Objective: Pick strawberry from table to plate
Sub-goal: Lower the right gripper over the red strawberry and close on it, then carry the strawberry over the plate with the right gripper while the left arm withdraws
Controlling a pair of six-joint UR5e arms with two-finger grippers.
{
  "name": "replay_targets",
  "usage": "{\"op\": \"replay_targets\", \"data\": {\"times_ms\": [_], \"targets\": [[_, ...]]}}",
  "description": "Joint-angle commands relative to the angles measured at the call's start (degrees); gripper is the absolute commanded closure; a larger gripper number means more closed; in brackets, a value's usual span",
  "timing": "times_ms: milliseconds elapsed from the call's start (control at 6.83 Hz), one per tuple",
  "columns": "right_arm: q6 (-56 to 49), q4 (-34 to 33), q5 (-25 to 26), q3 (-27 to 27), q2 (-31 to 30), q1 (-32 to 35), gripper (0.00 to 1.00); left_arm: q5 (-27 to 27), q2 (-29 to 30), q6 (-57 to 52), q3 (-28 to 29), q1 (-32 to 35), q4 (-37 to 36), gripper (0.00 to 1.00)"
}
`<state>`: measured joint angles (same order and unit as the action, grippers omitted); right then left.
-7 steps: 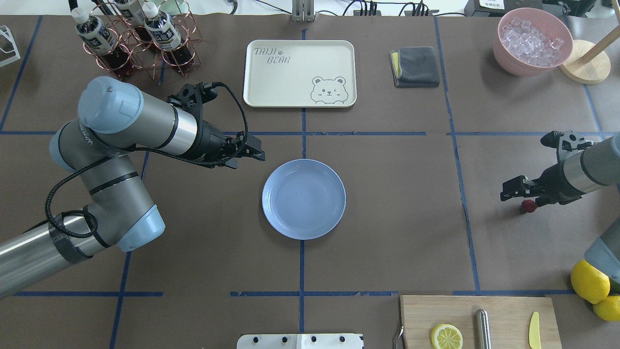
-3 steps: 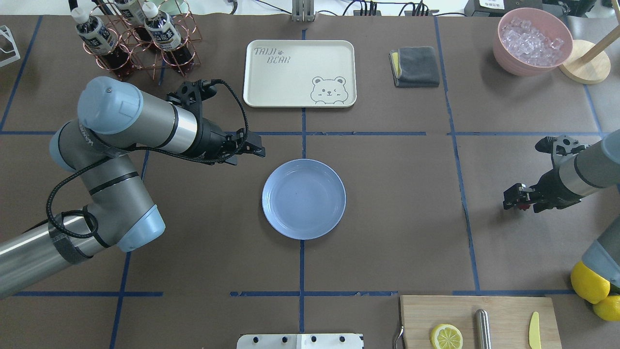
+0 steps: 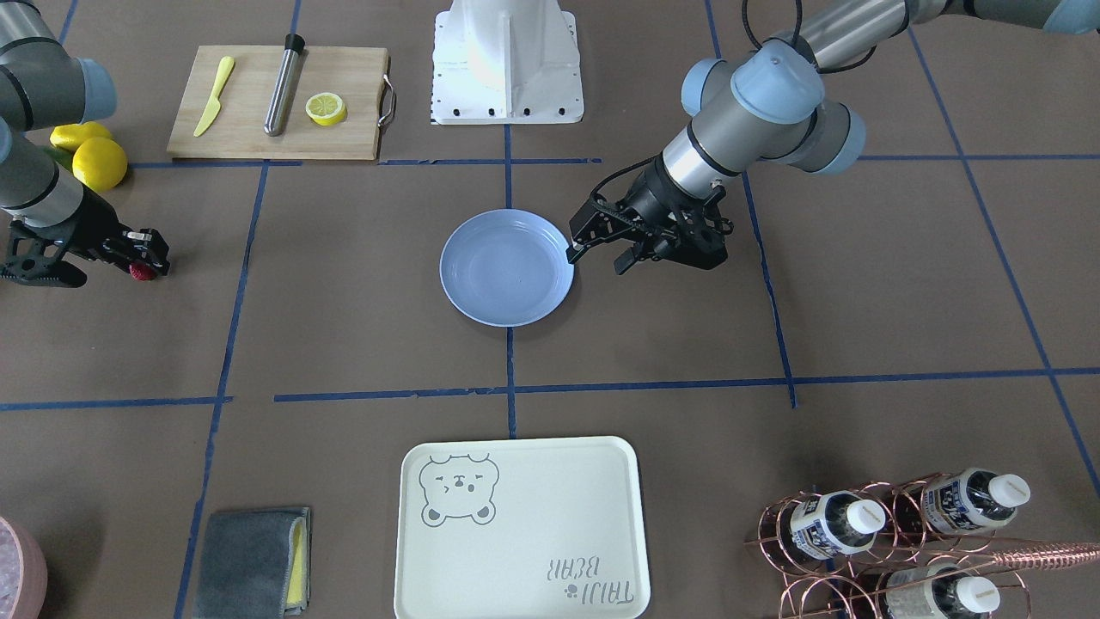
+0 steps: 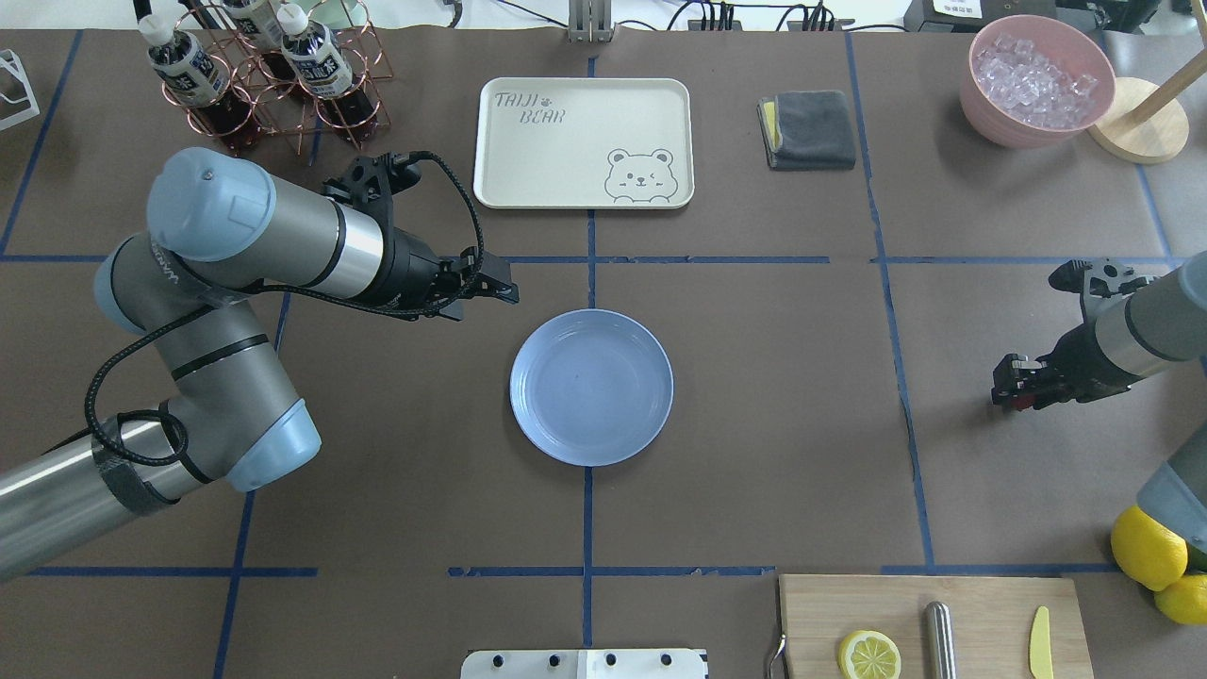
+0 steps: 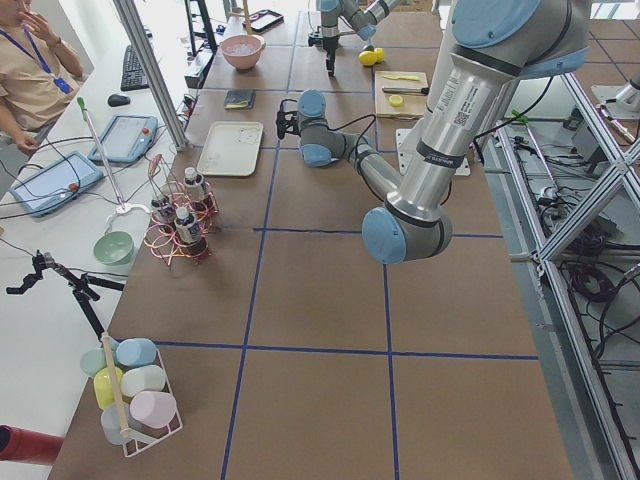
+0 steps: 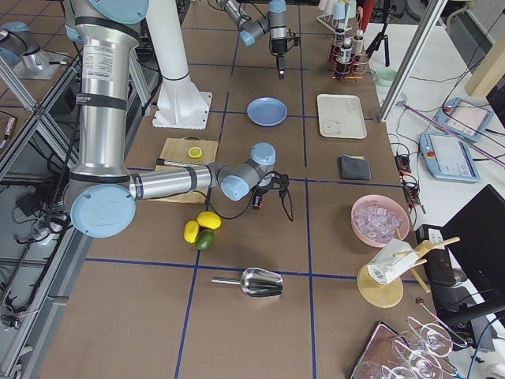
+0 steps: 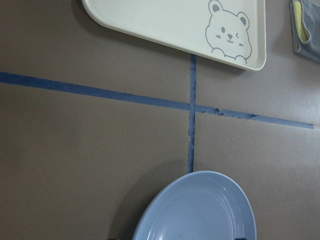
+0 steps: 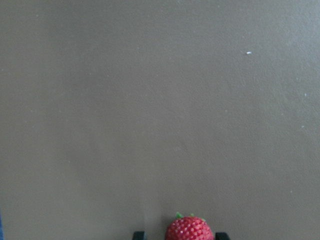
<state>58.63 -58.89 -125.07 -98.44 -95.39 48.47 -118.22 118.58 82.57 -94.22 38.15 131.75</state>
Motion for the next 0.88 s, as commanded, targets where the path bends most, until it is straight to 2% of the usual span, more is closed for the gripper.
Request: {"op": "replay_targets", "data": {"times_ms": [0, 146, 293, 439, 585, 732], "targets": [[0.0, 0.0, 0.2, -0.1, 0.0, 0.7, 0.65, 0.0, -0.1, 0.2, -0.3, 0.0, 0.0, 0.17], [0.0, 0.0, 0.1, -0.2, 0.1, 0.8, 0.91, 0.0, -0.1, 0.2, -0.2, 0.0, 0.0, 0.17], [0.0, 0.0, -0.2, -0.5, 0.1, 1.5, 1.0, 0.0, -0.1, 0.2, -0.3, 0.0, 0.0, 0.17], [0.0, 0.0, -0.3, -0.5, 0.5, 2.2, 1.0, 0.0, -0.1, 0.2, -0.3, 0.0, 0.0, 0.17], [0.5, -3.2, -0.3, -3.7, 2.0, 2.2, 1.0, 0.0, -0.1, 0.1, -0.6, 0.1, 0.0, 0.17], [1.0, -16.2, -0.2, -9.3, 8.7, 2.2, 1.0, 0.0, -0.8, 0.1, -1.9, 0.1, 0.0, 0.17]]}}
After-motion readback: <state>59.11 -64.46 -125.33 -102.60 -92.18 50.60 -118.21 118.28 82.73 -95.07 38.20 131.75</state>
